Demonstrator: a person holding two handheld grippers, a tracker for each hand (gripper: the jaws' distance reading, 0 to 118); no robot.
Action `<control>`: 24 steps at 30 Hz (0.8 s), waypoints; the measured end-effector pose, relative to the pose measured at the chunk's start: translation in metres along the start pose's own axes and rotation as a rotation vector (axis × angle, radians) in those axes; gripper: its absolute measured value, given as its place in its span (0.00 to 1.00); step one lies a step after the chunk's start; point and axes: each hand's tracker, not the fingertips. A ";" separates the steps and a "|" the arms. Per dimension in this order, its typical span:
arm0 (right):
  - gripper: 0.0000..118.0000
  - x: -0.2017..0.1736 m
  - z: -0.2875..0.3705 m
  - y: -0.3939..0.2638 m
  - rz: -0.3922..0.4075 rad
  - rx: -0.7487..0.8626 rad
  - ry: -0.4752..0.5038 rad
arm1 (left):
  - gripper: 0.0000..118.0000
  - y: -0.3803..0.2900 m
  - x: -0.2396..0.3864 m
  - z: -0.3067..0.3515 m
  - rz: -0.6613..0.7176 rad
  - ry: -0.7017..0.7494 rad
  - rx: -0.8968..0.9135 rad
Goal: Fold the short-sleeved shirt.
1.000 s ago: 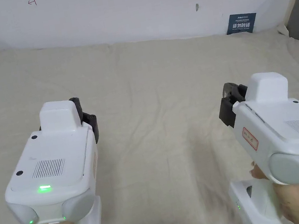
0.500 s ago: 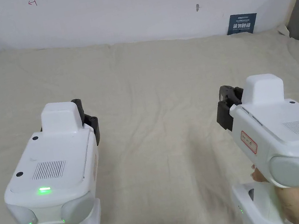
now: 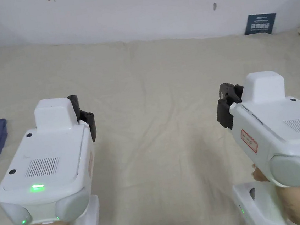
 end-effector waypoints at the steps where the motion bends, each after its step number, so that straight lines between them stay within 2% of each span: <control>1: 0.01 -0.008 -0.003 0.002 0.011 0.007 0.027 | 0.00 0.001 -0.010 0.003 0.005 0.032 0.000; 16: 0.01 -0.182 -0.038 0.025 0.112 0.052 0.527 | 0.00 0.002 -0.165 0.095 0.011 0.571 -0.006; 20: 0.01 -0.212 -0.037 0.025 0.133 0.052 0.614 | 0.00 0.000 -0.182 0.114 0.034 0.647 -0.015; 24: 0.01 -0.227 -0.037 0.022 0.147 0.042 0.661 | 0.00 -0.004 -0.191 0.127 0.027 0.696 -0.017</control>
